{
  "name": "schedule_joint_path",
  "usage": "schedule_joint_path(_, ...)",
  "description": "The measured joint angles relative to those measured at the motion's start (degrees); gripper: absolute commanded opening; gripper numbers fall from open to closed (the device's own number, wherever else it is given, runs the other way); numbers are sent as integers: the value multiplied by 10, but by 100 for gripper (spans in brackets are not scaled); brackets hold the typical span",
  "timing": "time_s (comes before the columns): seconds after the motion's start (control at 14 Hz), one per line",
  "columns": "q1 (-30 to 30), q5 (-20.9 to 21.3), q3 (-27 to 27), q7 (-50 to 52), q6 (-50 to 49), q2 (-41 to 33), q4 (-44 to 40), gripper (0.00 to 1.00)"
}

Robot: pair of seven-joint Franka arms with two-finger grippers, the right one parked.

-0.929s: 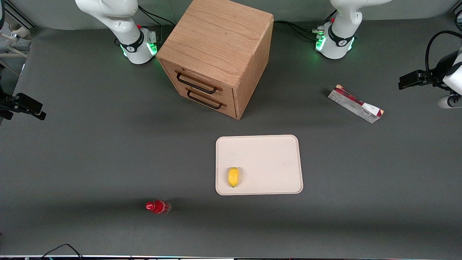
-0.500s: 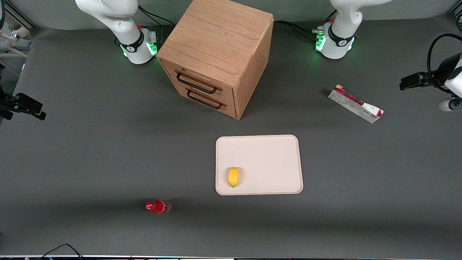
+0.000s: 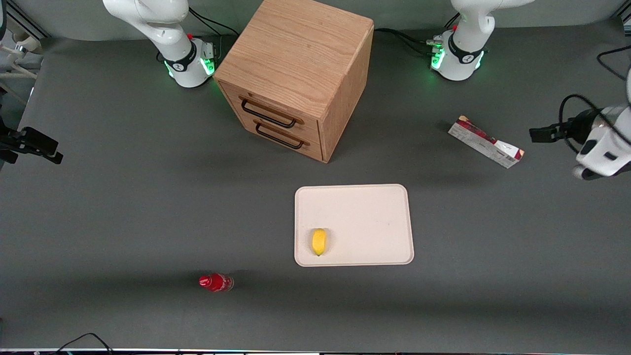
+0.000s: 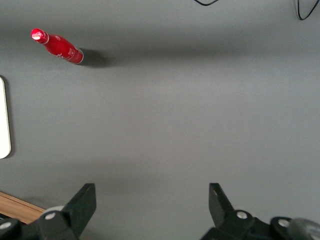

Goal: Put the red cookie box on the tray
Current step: 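Lower the left gripper onto the red-and-white cookie box and close it, then lift the cookie box upright with the left gripper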

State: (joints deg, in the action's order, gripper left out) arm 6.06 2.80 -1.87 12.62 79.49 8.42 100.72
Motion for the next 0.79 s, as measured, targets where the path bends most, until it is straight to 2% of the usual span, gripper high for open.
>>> schedule_joint_path(0.64, 0, 19, 1, 33, 395, -24, 363, 100)
schedule_joint_path(0.71, 0, 27, 1, 34, 428, -25, 391, 90)
schedule_joint_path(0.79, 0, 33, 1, 35, 455, -26, 414, 56)
